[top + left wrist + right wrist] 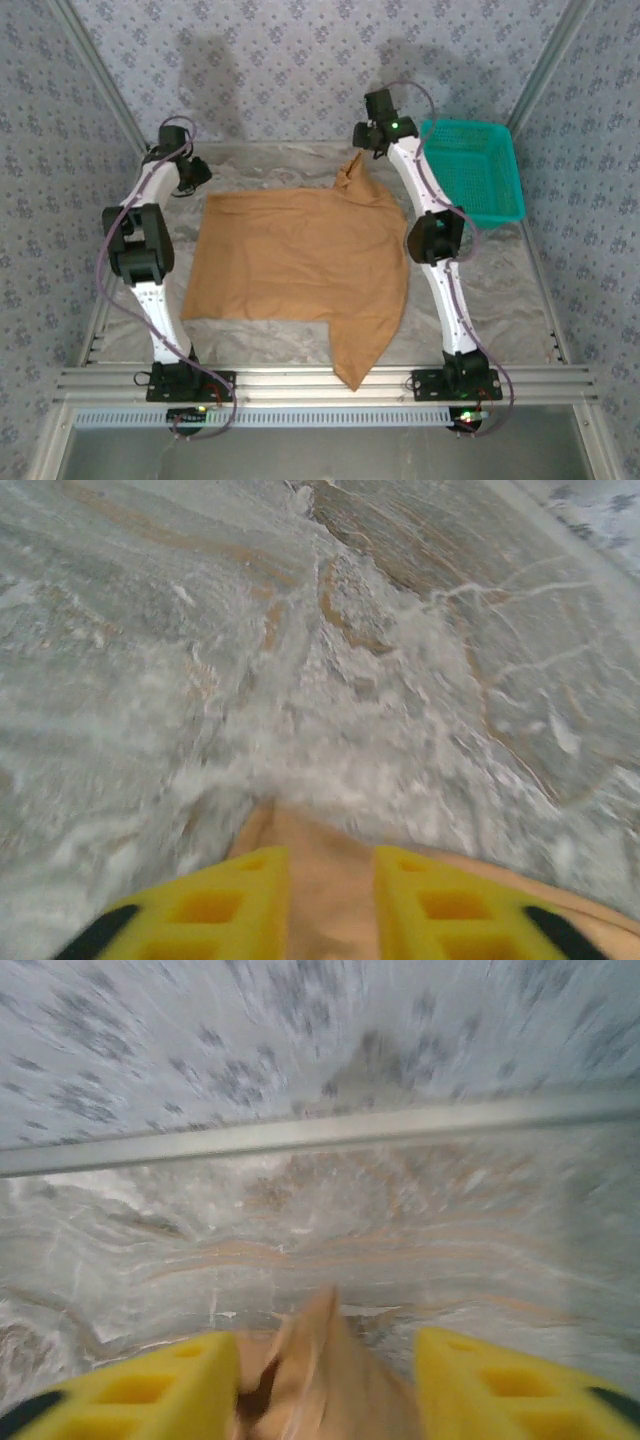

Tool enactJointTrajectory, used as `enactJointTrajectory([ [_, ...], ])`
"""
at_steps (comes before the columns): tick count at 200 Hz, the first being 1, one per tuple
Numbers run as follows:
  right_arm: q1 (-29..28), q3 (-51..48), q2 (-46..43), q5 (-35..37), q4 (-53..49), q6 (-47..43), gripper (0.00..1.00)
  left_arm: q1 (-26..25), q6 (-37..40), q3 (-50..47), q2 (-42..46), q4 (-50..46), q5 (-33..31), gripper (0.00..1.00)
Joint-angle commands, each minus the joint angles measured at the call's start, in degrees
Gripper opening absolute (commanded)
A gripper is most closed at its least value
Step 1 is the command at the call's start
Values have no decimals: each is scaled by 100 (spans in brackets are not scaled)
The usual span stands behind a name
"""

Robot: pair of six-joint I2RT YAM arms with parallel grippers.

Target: Fold the inside-out t-shirt

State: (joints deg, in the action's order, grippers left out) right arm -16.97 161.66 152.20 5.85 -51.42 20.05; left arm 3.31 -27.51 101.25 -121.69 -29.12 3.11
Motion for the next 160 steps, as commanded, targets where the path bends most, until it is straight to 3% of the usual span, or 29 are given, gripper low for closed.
enactJointTrajectory([
  [1, 105, 14, -220, -513, -780, 608, 60, -75, 179, 400, 145, -582, -721, 36],
  [28, -51, -3205, -1933, -524, 819, 810, 62, -135, -228, -187, 809, -725, -1108, 39],
  [59, -273, -4981, -2898, -923, 1385, 984, 59, -462, -624, -1804, 1778, 2, -117, 39],
  [78, -401, -5706, -3167, -1283, 1548, 1000, 46, -663, -1022, -2850, 2095, 766, 769, 39],
  [93, -485, -6261, -3369, -1407, 1749, 1092, 40, -764, -1259, -3462, 2208, 1232, 1038, 39],
  [116, -476, -6705, -3399, -1382, 2089, 1162, 34, -776, -1215, -3741, 2110, 1350, 875, 39],
  [160, -328, -6167, -2841, -1465, 2167, 1247, 33, -683, -846, -3227, 1499, 689, 336, 38],
])
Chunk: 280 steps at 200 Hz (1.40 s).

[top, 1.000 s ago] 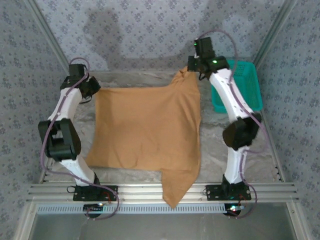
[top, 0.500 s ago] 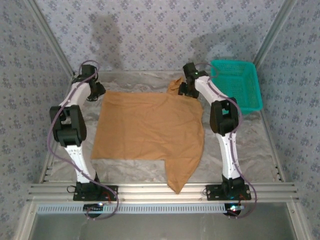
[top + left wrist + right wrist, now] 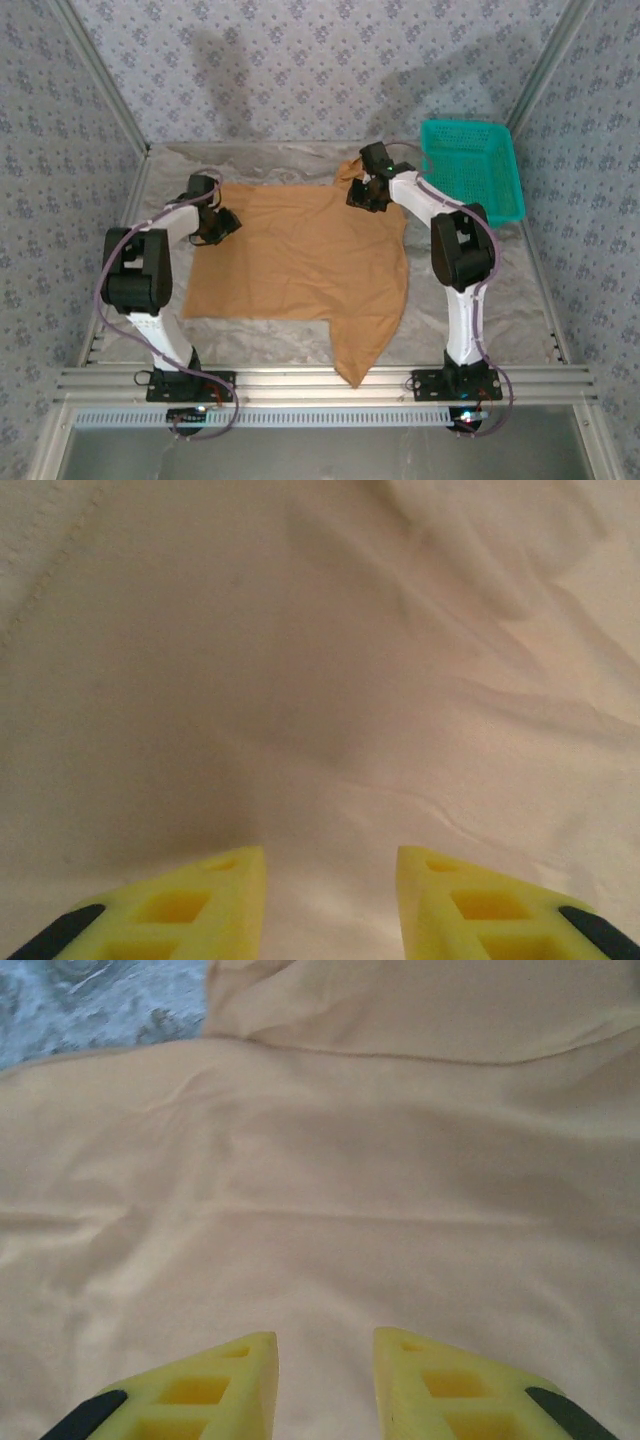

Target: Fold the inside-out t-shirt

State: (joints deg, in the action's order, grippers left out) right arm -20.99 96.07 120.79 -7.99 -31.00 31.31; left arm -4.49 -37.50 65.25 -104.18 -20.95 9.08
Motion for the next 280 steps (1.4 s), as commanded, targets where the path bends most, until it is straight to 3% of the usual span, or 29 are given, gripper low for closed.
enactJointTrajectory([
  [1, 72, 411, 315, -81, 114, 121, 33, 97, 154, 374, -265, -129, -264, 38],
  [69, 313, 1354, 1663, 24, -560, 429, 35, 315, 65, 989, -1178, -64, -222, 37],
  [99, 434, 2584, 2541, -202, -1008, 656, 35, 325, 71, 1642, -1730, -220, -198, 37],
  [137, 690, 4868, 3751, -494, -1635, 717, 36, 318, -6, 2439, -2333, -317, -194, 37],
  [173, 882, 5594, 3523, -1017, -1686, 524, 42, 335, 145, 2403, -1635, -422, -511, 37],
  [195, 688, 4667, 2327, -805, -1858, -63, 47, 315, 211, 1886, -600, -588, -746, 38],
  [220, 289, 2294, 480, -304, -1521, -432, 48, 284, 287, 1189, 509, -1040, -765, 38],
  [242, -242, 246, -971, 5, -1225, -662, 48, 277, 227, 171, 1309, -983, -398, 38],
  [280, -1327, -2259, -2727, 861, -1335, -172, 47, 513, 74, -1214, 2063, -722, 4, 38],
])
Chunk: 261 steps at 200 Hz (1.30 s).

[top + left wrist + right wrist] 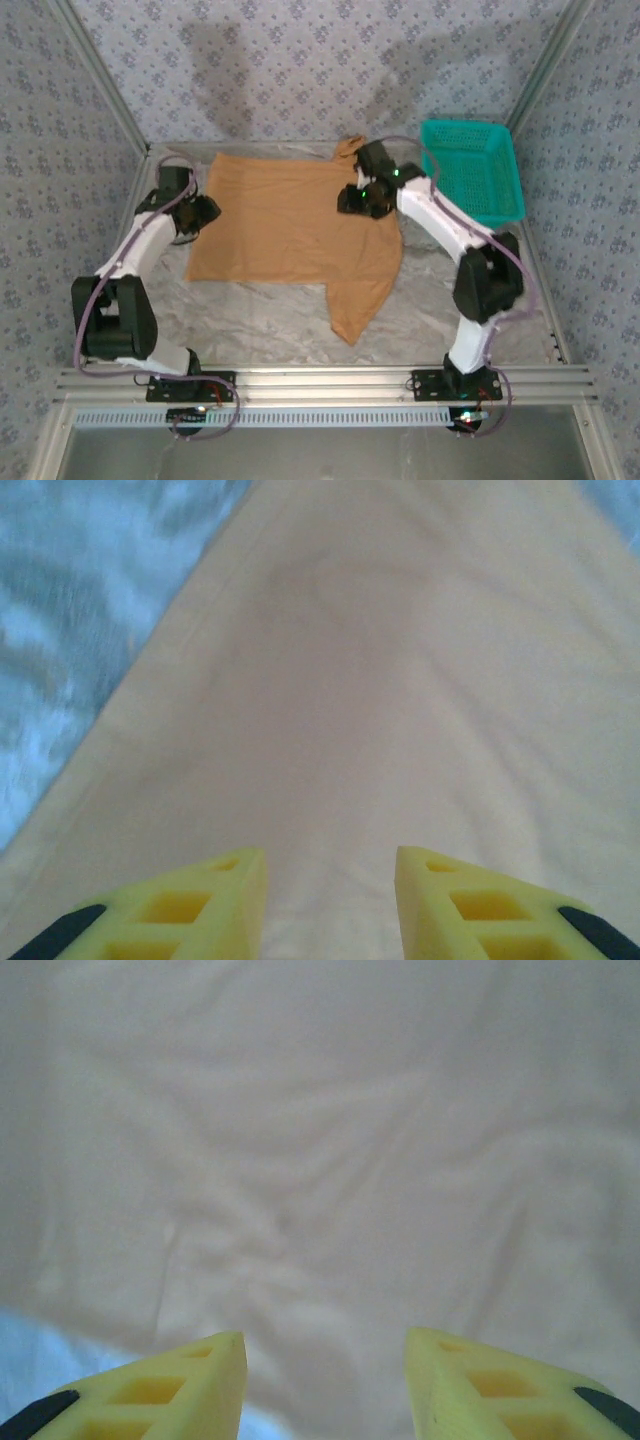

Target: Fold the inside-out t-shirt

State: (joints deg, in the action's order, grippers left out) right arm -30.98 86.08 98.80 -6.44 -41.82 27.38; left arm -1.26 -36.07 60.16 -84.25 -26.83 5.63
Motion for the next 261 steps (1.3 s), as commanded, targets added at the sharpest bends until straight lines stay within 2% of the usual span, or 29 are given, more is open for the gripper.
enactJointTrajectory([
  [1, -347, -1327, -572, 701, -246, 249, 47, 206, -72, -733, 81, -136, 355, 38],
  [31, -892, -3005, -1843, 626, 82, 1146, 44, 804, -94, -1235, 404, -244, 506, 38],
  [60, -1527, -3940, -2696, 410, 253, 1924, 43, 1188, -127, -1582, 745, -288, 392, 39],
  [83, -2047, -4436, -2999, 396, 561, 2515, 44, 1249, -214, -1837, 900, -108, 292, 40],
  [110, -2563, -4670, -2834, 417, 1010, 2948, 50, 1263, -215, -1951, 859, -48, 238, 41],
  [141, -2993, -4539, -2135, 493, 1310, 3106, 51, 1276, -146, -1995, 632, 53, 242, 40],
  [175, -3177, -4269, -1359, 650, 1328, 3116, 50, 1348, -198, -2017, 273, 360, 159, 39],
  [186, -3177, -4253, -1228, 657, 1319, 3107, 48, 1352, -236, -2021, 144, 474, 153, 39],
  [198, -3177, -4273, -1179, 705, 1273, 3112, 40, 1361, -251, -2002, 4, 551, 149, 36],
  [220, -3161, -4278, -1364, 840, 938, 3049, 17, 1373, -196, -1982, -118, 557, 134, 22],
  [235, -3110, -4227, -1660, 948, 383, 2992, 6, 1374, -168, -1978, -74, 476, 47, 11],
  [248, -3016, -4193, -2018, 1081, -49, 2895, 0, 1383, -141, -1957, 36, 380, -15, 5],
  [261, -2836, -4175, -2413, 1093, -362, 2677, 0, 1385, -128, -1909, 193, 230, -18, 0],
])
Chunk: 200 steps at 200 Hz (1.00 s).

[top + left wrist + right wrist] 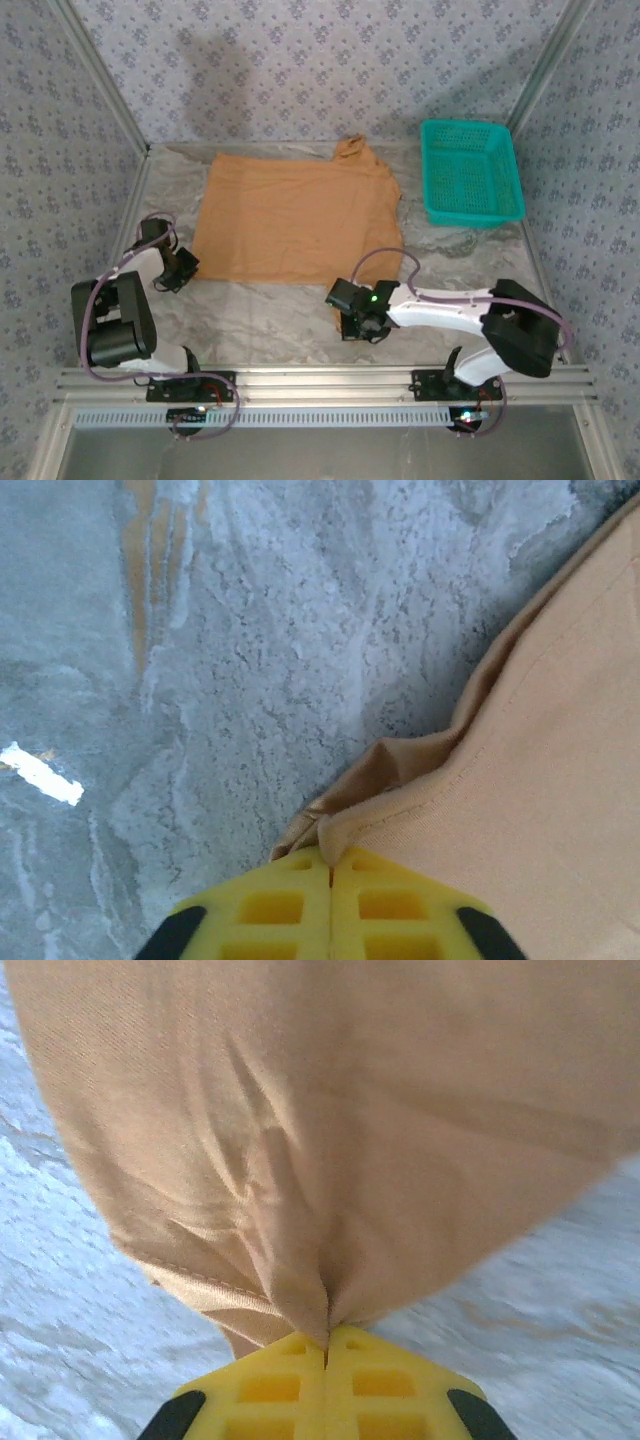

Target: Fold the inside-out t-shirt

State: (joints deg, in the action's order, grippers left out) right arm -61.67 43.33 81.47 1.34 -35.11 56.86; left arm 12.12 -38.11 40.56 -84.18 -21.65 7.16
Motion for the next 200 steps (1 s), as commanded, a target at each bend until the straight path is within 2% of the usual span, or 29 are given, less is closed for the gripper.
enactJointTrajectory([
  [1, 242, 103, -713, 314, -1059, -289, 0, 50, 75, 59, 198, -310, -171, 0],
  [24, 521, 105, -1390, 357, -1541, -543, 0, 47, 71, 123, 649, -645, -127, 0],
  [50, 664, -66, -1889, -90, -1440, -619, 0, 38, 32, 68, 1323, -1037, 73, 0],
  [84, 178, 15, -2191, -508, -1783, -250, 0, 44, 144, 28, 2382, -2069, 200, 0],
  [104, -76, 376, -2390, -352, -2195, -90, 0, -110, -3, -74, 2949, -2321, 166, 0],
  [121, -46, 803, -2476, -178, -2742, -269, 0, -233, -23, -16, 3018, -2453, 46, 0],
  [138, 291, 1286, -2453, 282, -3114, -585, 0, -245, 68, 60, 2773, -2415, 11, 0],
  [155, 953, 1695, -2383, 563, -3139, -1072, 0, -253, 141, 199, 2411, -2362, 16, 0],
  [182, 2292, 2157, -1951, 109, -2544, -2020, 0, -335, 181, 577, 1921, -2186, -136, 0],
  [200, 2757, 2450, -1397, -81, -2184, -2476, 0, -436, 215, 980, 1534, -2122, -335, 0],
])
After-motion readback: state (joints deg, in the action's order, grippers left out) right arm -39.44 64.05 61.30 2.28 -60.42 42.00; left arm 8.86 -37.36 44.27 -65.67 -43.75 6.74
